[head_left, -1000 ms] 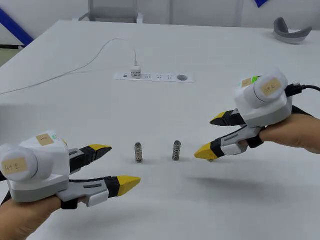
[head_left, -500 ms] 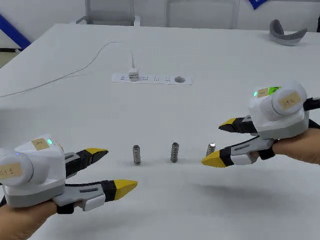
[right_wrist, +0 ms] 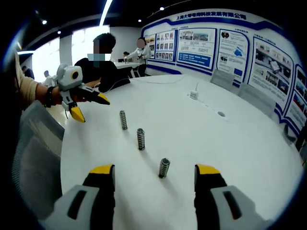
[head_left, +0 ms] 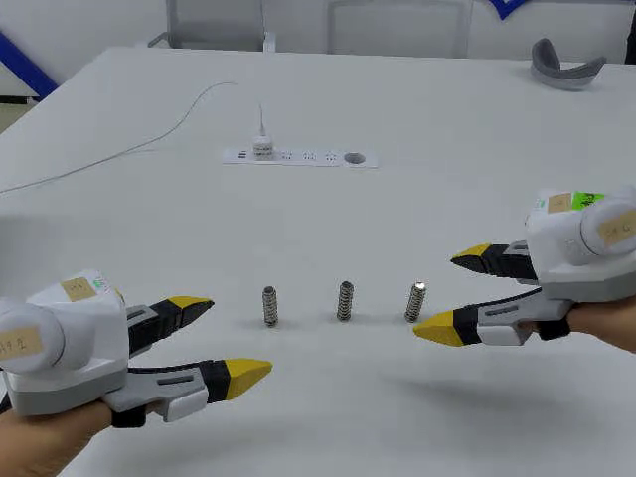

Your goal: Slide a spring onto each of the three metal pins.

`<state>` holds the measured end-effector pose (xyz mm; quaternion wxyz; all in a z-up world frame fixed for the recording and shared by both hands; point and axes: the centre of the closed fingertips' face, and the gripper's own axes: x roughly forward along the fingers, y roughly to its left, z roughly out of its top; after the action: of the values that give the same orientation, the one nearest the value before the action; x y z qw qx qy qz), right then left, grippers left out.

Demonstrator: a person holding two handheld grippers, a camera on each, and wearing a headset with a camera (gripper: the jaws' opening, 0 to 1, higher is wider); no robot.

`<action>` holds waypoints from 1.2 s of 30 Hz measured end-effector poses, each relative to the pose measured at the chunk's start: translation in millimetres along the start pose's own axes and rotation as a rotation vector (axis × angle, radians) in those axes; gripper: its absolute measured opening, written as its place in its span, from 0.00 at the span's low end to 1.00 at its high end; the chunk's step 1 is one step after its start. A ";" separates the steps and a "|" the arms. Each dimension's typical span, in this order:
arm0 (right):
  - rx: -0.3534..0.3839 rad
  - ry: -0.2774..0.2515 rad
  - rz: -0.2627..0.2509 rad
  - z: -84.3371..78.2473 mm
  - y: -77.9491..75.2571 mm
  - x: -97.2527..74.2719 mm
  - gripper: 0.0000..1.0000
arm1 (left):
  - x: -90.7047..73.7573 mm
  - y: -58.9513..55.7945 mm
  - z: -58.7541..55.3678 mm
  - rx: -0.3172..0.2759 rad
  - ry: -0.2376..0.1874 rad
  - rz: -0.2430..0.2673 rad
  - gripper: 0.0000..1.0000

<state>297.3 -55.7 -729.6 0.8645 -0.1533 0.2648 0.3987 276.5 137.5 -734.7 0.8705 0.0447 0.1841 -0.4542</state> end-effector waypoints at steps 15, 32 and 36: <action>0.033 -0.046 -0.008 -10.2 12.8 -7.9 0.70 | -3.1 -1.2 -5.0 -0.009 0.002 0.006 0.65; 0.063 -0.069 -0.014 -21.2 16.4 -9.6 0.70 | -4.4 -2.1 -13.3 -0.023 0.013 0.012 0.65; 0.066 -0.076 -0.015 -21.0 17.4 -9.4 0.70 | -5.0 -0.6 -14.2 -0.027 0.014 0.015 0.65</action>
<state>271.8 -60.3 -742.1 0.8814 -0.1114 0.2435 0.3890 269.4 144.5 -746.0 0.8732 0.0377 0.1957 -0.4447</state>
